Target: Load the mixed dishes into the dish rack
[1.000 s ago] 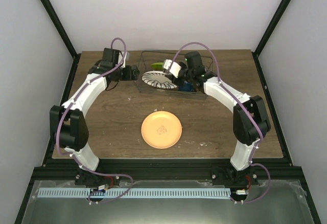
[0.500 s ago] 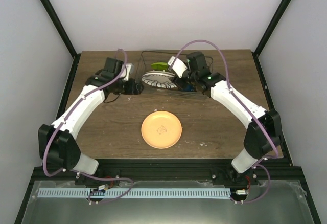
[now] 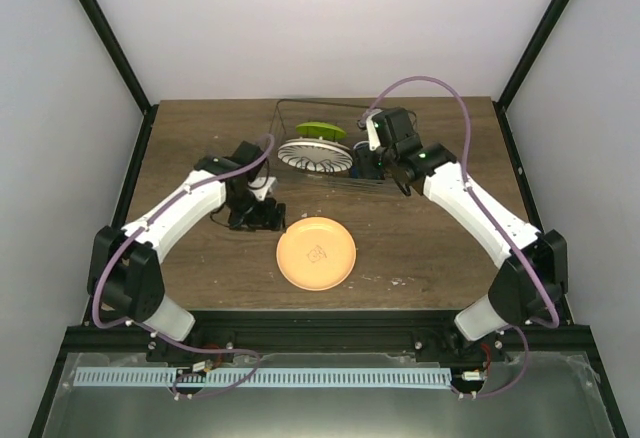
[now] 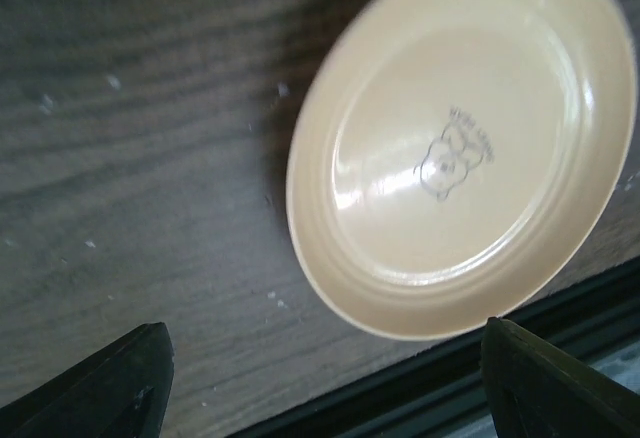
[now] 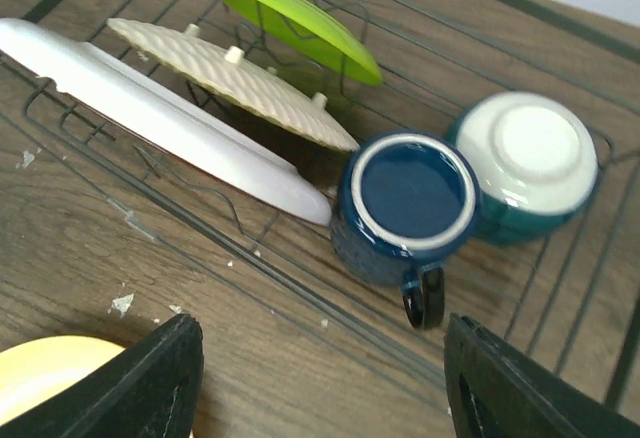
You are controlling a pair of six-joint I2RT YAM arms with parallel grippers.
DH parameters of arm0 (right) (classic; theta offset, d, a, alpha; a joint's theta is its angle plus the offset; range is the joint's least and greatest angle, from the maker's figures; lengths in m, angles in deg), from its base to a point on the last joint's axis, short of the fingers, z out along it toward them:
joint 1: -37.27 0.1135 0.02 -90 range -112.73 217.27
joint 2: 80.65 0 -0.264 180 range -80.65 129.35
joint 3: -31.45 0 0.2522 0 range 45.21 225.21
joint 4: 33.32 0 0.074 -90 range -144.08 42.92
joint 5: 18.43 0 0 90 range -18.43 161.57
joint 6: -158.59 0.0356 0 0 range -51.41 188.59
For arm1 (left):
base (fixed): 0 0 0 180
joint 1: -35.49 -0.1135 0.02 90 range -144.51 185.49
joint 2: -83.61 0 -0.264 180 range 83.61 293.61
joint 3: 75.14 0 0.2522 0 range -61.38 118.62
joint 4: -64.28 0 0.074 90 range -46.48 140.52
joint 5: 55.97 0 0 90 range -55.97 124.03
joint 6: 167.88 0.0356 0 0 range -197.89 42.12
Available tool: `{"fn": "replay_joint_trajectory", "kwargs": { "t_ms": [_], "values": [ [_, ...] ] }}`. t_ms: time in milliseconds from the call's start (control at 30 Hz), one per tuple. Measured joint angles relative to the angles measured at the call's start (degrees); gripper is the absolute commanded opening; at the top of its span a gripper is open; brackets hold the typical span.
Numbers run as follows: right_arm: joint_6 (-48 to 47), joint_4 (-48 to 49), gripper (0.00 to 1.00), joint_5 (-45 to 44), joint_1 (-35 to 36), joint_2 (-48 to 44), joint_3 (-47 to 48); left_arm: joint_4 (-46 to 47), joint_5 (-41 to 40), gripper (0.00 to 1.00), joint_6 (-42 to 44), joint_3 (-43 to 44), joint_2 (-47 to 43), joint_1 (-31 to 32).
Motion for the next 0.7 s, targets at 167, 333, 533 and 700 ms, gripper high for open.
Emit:
{"fn": "replay_joint_trajectory", "kwargs": {
  "t_ms": [167,333,533,700],
  "values": [
    [6.6,-3.5,0.67,-3.7,0.0,-2.2,-0.3,-0.4,1.4,0.85,0.1,-4.3,0.9,3.2],
    [9.6,-6.1,0.66,-6.1,0.0,-2.4,-0.3,2.0,1.9,0.86,0.4,-5.4,4.8,5.0],
    [10.5,-8.3,0.66,-7.9,0.0,-3.3,-0.2,6.3,0.0,0.86,1.1,-5.1,10.3,4.9],
    [10.5,-9.4,0.65,-9.2,0.0,-5.0,-0.1,9.9,-1.0,0.85,0.9,-5.1,12.5,4.9]
  ]
}}
